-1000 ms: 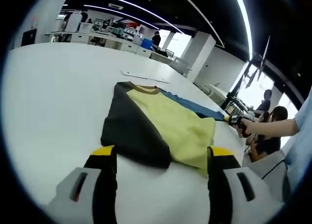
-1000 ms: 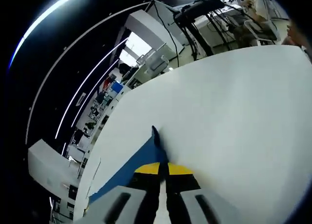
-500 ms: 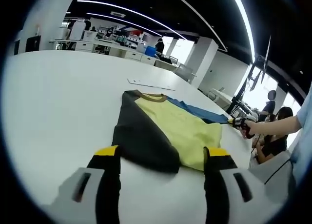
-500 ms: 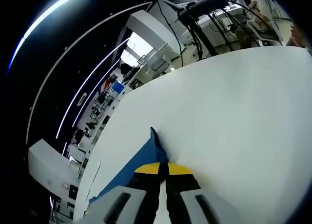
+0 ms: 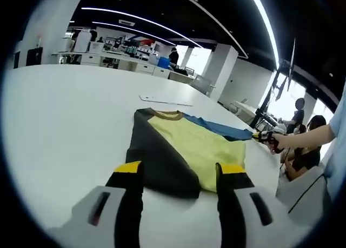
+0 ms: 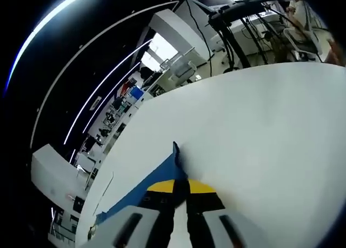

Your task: Fold the garment on the visible template until the final outline fits inside the template.

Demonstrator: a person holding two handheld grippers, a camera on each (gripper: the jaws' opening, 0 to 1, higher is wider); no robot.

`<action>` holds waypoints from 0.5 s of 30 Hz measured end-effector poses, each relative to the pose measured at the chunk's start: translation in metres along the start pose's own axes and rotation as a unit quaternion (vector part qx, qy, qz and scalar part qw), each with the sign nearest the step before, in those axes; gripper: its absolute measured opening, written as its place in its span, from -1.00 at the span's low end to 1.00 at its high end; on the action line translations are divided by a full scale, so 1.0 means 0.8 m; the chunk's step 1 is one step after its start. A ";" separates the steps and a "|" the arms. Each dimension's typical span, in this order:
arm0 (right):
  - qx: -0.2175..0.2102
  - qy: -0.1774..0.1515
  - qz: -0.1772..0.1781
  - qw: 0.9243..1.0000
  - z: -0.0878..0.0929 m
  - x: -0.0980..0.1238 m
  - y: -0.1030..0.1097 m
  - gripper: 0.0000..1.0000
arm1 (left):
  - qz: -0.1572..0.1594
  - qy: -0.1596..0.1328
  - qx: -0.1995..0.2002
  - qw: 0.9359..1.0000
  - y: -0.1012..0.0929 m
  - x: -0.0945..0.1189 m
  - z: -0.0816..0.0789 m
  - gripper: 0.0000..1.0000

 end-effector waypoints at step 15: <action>0.246 0.044 -0.105 0.963 0.026 0.014 0.062 0.37 | -0.011 0.003 0.003 1.000 0.004 0.012 -0.005 0.74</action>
Point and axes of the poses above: the point that each gripper's makers call its tool centre point, and the gripper's own axes: x roughly backward along the fingers, y roughly to its left, z roughly out of its underside, the point moved 1 cm from there along x, roughly backward along the fingers, and after that the axes turned 4 degrees about y, right-handed, at the moved point
